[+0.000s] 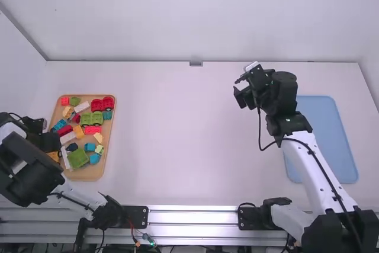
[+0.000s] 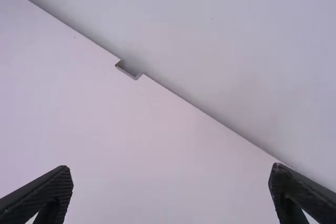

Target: Assemble lego blocks to make yellow taxi

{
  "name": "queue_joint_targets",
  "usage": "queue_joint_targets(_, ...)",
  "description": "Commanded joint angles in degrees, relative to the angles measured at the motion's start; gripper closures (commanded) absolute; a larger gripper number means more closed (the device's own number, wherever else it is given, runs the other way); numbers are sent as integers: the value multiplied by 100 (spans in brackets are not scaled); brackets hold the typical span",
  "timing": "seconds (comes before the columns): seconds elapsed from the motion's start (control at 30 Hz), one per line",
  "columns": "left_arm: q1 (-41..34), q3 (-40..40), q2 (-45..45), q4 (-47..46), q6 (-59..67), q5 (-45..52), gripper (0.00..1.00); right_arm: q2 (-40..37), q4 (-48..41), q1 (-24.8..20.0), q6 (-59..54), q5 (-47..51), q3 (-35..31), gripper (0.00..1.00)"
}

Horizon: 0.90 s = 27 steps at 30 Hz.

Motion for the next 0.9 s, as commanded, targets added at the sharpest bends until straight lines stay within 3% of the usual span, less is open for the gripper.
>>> queue_joint_targets(0.0,-13,170,223,-33,273,7,8,31,17,-9,-52,-15,214,1)
queue_joint_targets(0.43,39,-37,389,133,208,-133,12,31,17,-114,-52,-15,214,1)
queue_joint_targets(0.53,39,-37,389,262,7,57,0,28,13,-114,-50,-17,214,1)
queue_joint_targets(0.87,35,-37,389,483,-481,37,1,31,-28,-114,-46,-15,212,1)
